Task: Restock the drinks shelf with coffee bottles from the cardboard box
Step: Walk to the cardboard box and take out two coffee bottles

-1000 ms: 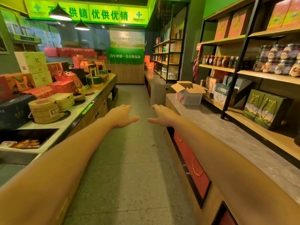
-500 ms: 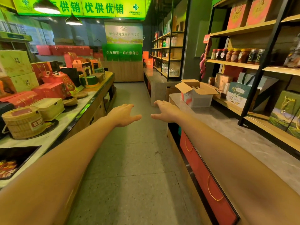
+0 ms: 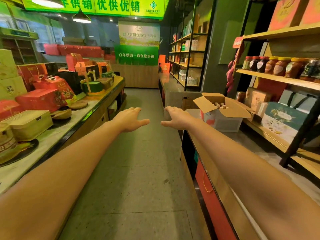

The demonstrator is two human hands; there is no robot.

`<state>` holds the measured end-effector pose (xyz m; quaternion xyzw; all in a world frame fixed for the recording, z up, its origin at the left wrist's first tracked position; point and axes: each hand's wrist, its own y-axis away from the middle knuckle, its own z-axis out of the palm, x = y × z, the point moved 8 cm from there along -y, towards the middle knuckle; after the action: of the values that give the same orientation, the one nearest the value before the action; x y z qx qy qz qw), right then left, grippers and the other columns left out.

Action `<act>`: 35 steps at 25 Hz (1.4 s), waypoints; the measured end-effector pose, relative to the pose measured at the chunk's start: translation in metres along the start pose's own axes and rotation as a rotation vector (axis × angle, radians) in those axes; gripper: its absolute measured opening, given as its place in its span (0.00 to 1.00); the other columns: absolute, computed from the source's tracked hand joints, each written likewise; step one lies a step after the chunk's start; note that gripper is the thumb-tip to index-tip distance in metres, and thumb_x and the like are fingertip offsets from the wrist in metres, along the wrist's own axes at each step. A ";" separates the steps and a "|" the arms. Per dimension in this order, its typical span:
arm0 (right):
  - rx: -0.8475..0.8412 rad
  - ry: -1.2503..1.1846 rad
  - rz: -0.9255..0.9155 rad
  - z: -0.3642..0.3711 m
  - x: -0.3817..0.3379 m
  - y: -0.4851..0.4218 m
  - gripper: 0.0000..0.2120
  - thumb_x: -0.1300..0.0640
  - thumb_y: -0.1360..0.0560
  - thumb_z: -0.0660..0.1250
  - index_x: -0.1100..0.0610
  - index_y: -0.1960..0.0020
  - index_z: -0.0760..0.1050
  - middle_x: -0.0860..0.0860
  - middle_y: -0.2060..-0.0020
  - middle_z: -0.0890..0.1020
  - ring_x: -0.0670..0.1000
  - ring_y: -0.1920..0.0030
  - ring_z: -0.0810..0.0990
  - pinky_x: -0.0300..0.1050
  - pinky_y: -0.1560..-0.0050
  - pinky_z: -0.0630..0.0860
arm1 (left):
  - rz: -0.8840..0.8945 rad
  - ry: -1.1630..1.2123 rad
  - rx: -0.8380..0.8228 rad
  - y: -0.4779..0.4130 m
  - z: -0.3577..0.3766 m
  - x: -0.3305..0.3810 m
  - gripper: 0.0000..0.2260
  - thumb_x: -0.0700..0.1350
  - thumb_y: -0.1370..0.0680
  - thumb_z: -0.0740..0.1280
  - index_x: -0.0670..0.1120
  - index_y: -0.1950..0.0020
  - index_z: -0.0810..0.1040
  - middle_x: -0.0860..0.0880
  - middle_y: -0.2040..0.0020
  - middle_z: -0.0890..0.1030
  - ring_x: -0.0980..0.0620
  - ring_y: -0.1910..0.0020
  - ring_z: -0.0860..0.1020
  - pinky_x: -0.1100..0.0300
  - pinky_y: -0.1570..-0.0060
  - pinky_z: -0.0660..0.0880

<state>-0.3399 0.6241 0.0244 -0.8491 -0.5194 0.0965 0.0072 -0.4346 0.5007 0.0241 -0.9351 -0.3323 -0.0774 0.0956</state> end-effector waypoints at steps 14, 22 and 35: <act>0.034 -0.006 -0.005 0.030 0.076 -0.312 0.33 0.44 0.24 0.64 0.56 0.25 0.56 0.55 0.28 0.66 0.55 0.29 0.65 0.53 0.31 0.66 | 0.054 -0.034 0.025 -0.325 0.025 -0.056 0.33 0.63 0.23 0.57 0.47 0.23 0.55 0.44 0.24 0.59 0.44 0.27 0.62 0.49 0.30 0.61; 0.065 -0.040 0.074 0.031 0.150 -0.481 0.33 0.45 0.24 0.64 0.56 0.25 0.56 0.55 0.29 0.67 0.56 0.29 0.66 0.54 0.31 0.67 | 0.106 -0.039 -0.017 -0.517 0.050 -0.068 0.34 0.63 0.23 0.57 0.46 0.24 0.55 0.44 0.24 0.60 0.44 0.27 0.62 0.50 0.30 0.62; 0.074 -0.036 0.125 0.023 0.344 -0.760 0.33 0.46 0.24 0.64 0.57 0.25 0.56 0.57 0.27 0.65 0.57 0.28 0.64 0.55 0.30 0.65 | 0.179 0.001 -0.013 -0.853 0.100 -0.008 0.34 0.63 0.23 0.58 0.45 0.24 0.55 0.43 0.24 0.60 0.43 0.27 0.62 0.49 0.30 0.61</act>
<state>-0.8608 1.2763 0.0333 -0.8772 -0.4613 0.1312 0.0234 -0.9757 1.1678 0.0339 -0.9616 -0.2467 -0.0712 0.0965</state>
